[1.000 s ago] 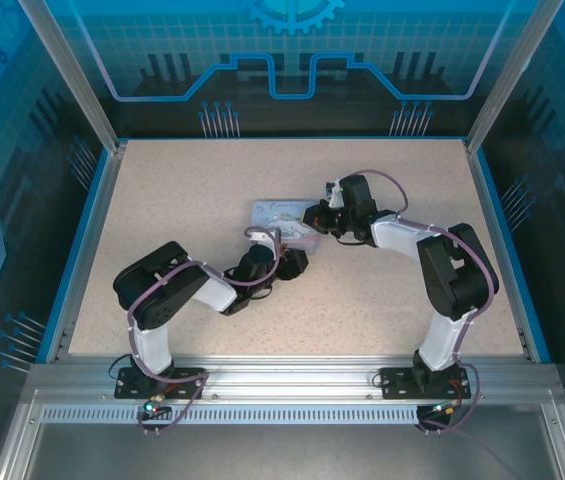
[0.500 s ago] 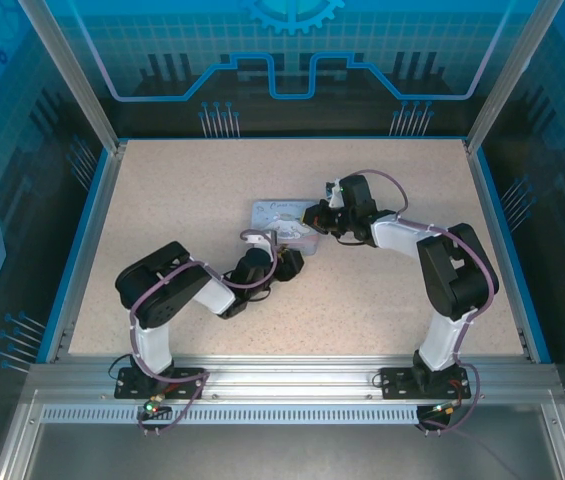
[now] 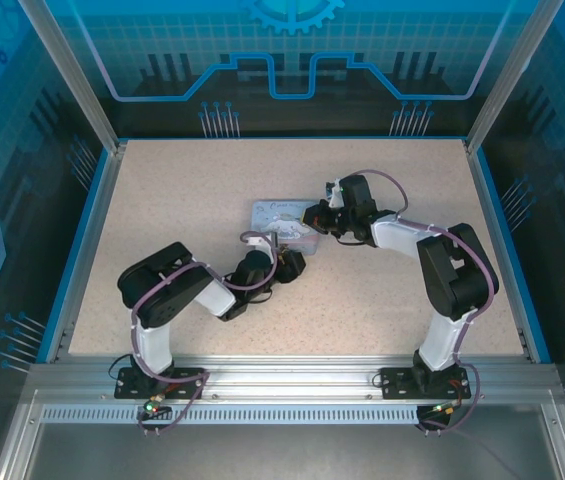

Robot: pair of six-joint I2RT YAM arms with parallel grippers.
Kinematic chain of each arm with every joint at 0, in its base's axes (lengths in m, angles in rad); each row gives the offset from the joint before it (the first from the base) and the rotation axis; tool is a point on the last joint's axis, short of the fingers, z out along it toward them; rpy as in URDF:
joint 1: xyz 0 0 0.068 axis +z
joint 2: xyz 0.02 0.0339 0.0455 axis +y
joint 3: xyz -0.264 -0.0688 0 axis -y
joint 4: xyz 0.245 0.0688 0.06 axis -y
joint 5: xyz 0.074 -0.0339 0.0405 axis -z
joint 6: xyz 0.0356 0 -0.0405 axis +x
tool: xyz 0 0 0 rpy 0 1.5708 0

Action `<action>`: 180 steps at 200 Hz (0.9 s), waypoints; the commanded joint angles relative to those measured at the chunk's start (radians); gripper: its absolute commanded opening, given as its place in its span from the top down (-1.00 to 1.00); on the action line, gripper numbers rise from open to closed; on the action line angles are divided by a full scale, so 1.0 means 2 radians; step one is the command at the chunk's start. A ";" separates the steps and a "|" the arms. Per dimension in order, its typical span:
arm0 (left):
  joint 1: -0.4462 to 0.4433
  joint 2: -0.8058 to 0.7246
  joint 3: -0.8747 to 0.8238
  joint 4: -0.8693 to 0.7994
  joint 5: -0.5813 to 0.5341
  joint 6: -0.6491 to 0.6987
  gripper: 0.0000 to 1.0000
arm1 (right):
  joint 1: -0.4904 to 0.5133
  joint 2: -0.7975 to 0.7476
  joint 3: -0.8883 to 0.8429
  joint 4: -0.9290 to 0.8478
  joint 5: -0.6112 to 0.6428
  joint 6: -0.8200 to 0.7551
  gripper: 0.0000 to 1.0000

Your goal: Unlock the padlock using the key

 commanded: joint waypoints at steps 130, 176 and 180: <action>-0.010 0.026 -0.023 0.064 -0.060 -0.071 0.10 | 0.010 0.014 0.009 -0.023 -0.005 0.002 1.00; -0.020 0.003 -0.013 -0.007 -0.083 -0.064 0.13 | 0.010 0.014 0.010 -0.024 -0.005 0.003 1.00; -0.021 0.002 -0.013 -0.012 -0.085 -0.064 0.13 | 0.011 0.014 0.011 -0.023 -0.005 0.003 1.00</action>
